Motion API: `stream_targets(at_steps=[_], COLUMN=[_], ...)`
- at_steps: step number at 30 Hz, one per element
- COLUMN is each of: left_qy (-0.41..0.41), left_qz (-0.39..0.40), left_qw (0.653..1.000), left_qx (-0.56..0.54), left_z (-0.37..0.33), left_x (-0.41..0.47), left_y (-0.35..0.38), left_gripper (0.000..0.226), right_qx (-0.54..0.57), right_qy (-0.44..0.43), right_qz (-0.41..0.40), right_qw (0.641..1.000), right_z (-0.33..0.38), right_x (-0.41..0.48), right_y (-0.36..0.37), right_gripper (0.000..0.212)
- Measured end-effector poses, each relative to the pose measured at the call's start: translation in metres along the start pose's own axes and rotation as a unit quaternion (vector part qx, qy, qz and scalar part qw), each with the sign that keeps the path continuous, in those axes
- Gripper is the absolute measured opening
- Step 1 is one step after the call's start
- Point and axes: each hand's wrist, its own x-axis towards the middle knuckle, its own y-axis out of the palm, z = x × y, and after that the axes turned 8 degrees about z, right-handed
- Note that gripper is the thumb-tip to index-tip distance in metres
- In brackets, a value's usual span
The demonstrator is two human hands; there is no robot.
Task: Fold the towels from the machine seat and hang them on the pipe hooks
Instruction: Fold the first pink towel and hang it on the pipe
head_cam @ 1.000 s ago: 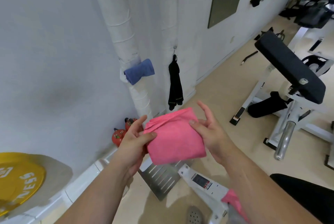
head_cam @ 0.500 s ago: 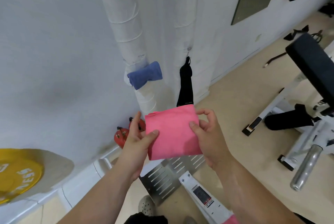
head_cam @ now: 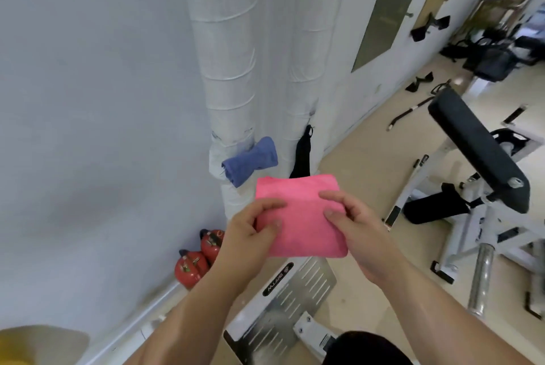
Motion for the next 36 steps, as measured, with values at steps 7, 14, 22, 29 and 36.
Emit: stream_targets(at_steps=[7,14,22,29,36], left_qy=[0.068,0.115,0.135,0.102,0.020], left_qz=[0.085,-0.001,-0.086,-0.092,-0.053], left_qw=[0.984,0.966,0.939,0.920,0.916], left_qx=[0.139,0.231,0.305,0.366,0.398], left_z=[-0.019,-0.029,-0.053,-0.071,-0.104], left_x=[0.031,0.053,0.076,0.140,0.243], left_y=[-0.040,-0.052,-0.050,-0.010,0.092], left_gripper=[0.077,0.079,0.045,0.037,0.033], right_qx=[-0.110,-0.227,-0.273,-0.274,-0.239], right_qy=[-0.010,-0.062,-0.131,-0.177,-0.187], right_qz=[0.030,0.052,0.093,0.147,0.212], right_qw=[0.993,0.971,0.948,0.934,0.929], right_z=[0.034,0.050,0.067,0.059,0.039], right_x=[0.018,0.046,0.090,0.164,0.278], right_y=[0.010,0.021,0.000,-0.070,-0.198], right_gripper=[0.058,0.077,0.085,0.076,0.042])
